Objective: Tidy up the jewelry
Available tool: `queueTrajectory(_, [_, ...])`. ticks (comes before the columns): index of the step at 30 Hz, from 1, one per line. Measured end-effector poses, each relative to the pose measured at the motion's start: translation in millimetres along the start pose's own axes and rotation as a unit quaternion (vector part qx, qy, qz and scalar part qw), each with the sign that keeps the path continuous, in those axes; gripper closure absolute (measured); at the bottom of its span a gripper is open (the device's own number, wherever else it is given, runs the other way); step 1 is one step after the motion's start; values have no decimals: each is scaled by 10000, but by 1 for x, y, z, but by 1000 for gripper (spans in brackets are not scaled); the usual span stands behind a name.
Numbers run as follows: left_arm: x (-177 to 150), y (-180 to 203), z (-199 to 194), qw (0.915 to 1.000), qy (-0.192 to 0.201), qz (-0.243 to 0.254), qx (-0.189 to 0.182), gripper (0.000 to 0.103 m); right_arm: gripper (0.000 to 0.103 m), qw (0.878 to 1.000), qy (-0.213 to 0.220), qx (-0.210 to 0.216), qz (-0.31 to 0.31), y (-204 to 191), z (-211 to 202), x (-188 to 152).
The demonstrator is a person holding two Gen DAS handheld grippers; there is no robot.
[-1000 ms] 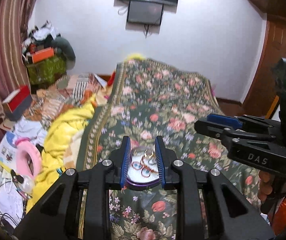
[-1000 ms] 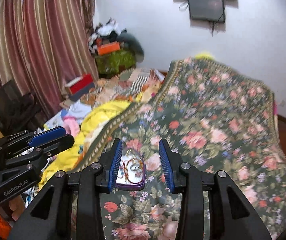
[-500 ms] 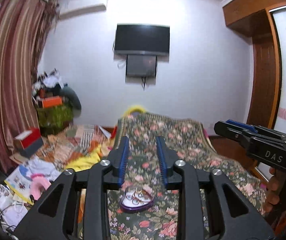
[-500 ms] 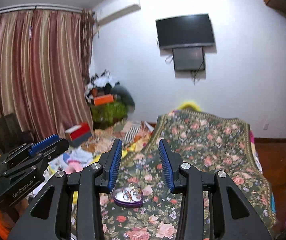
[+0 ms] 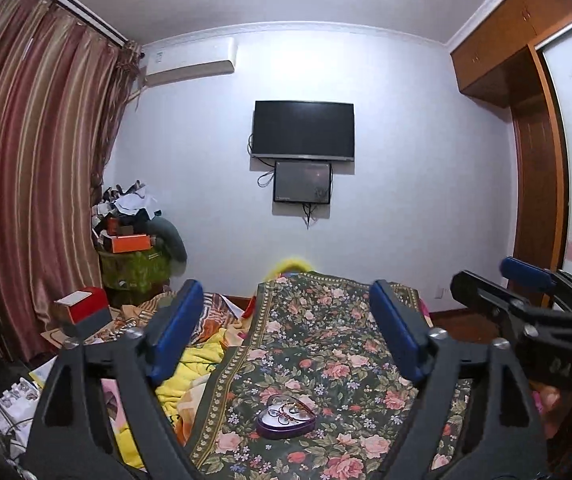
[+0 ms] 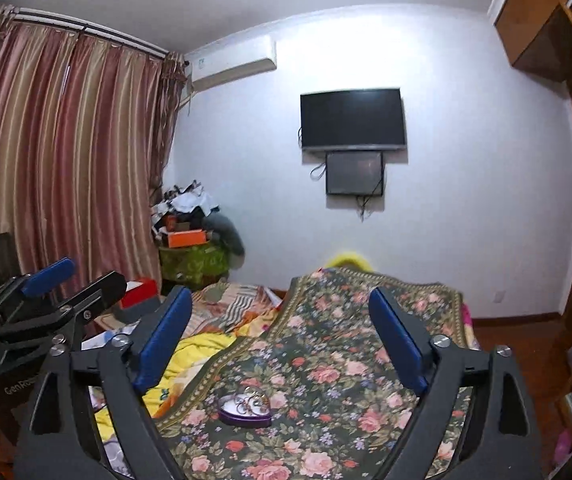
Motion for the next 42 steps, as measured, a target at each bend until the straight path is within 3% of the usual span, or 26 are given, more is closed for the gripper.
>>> queueTrajectory(4, [0,-5,-4,10000,1,2,54,10,12,9999,23,-74,-107,-2,-4,0])
queueTrajectory(7, [0,-8,-9,10000,13,-22,91,8,0,9999,44,-93,-64,-1,-5,1])
queueTrajectory(42, [-16,-7,-4,9994,-232,66,241,1,0,9999,-91,-135,-1,7,-13,-7])
Point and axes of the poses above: each gripper's, at about its wrist camera, not at the fingertips, and z roughly the way its jaws point, y to its right, x to its top, the point moved 10 cm from there along z, roughly the way its jaws point, and after that the axes turned 6 degrees about y, right-handed, at the moved point
